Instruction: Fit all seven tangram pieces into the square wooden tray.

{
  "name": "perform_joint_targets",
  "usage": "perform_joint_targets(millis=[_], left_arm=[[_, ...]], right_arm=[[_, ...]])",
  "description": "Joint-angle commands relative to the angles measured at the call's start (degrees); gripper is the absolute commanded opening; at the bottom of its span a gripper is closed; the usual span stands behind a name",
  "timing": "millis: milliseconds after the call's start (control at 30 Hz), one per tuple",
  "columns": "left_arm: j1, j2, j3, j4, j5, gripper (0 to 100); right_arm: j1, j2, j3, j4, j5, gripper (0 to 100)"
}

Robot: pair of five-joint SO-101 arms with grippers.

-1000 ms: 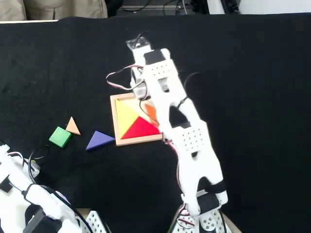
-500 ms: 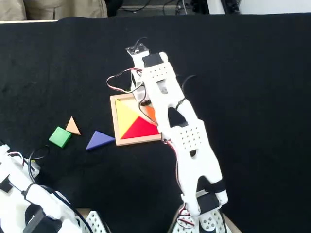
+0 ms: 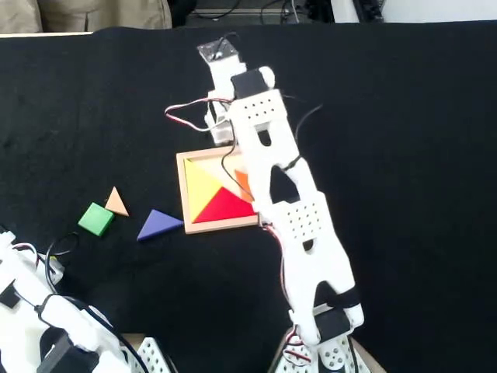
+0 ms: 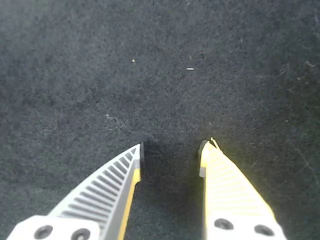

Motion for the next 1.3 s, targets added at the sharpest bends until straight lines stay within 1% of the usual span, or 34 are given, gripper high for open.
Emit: perform_joint_targets(millis=[0, 100, 233, 333, 400, 500, 567, 600, 700, 733, 833, 900, 967, 1067, 1200, 1267], left_arm=[[0.31, 0.09, -0.4, -0.97, 0.44, 20], [0.04, 0.09, -0.57, -0.97, 0.44, 20], [1.98, -0.09, -0.13, -0.7, 0.44, 20], [2.77, -0.09, -0.13, -0.53, 0.53, 20], [2.59, -0.09, -0.13, -0.53, 0.53, 20], [2.33, 0.09, -0.13, -0.53, 0.53, 20], [1.98, 0.09, -0.13, -0.53, 0.09, 20], [0.57, -0.09, -0.13, -0.62, 0.09, 20], [-7.43, -0.44, -1.01, -0.88, 0.53, 20], [-9.54, -0.44, -1.45, -0.53, 0.53, 20], [-13.67, -0.44, -1.01, -0.44, -0.35, 20], [-17.27, 0.09, -1.01, -0.44, -5.36, 20], [-21.49, 0.09, -0.92, -0.44, -10.29, 20], [-26.33, 0.09, 0.13, -0.7, -13.36, 20], [-27.38, 0.09, 1.63, -0.44, -17.41, 20], [-27.38, 0.09, 2.68, -0.62, -18.73, 20]], right_arm=[[2.2, -12.97, 1.89, 2.11, 0.35, 1.1], [1.85, -24.04, 9.89, 2.02, 0.35, 1.1], [2.11, -38.9, 23.43, 2.02, 0.44, 1.1], [2.02, -46.99, 35.03, -0.7, 1.23, 1.1], [1.14, -49.01, 43.56, -4.66, 5.45, 1.3], [-2.37, -49.01, 53.49, -7.82, 15.12, 1.6], [-6.51, -48.48, 57.63, -8.18, 17.67, 1.6], [-8.79, -48.22, 58.95, -8.35, 17.93, 1.6], [-15.74, -47.69, 61.58, -10.02, 18.46, 1.8], [-17.76, -47.69, 62.29, -10.55, 19.52, 3.6], [-23.21, -47.69, 64.84, -13.8, 20.57, 15.1], [-25.41, -47.6, 67.47, -17.85, 21.36, 21.6], [-26.73, -47.6, 70.81, -21.63, 26.99, 24.7], [-28.48, -46.46, 74.51, -25.05, 36.13, 25.0], [-29.36, -42.68, 73.89, -26.81, 44.75, 25.0], [-29.36, -39.96, 71.78, -26.99, 47.56, 25.1]])
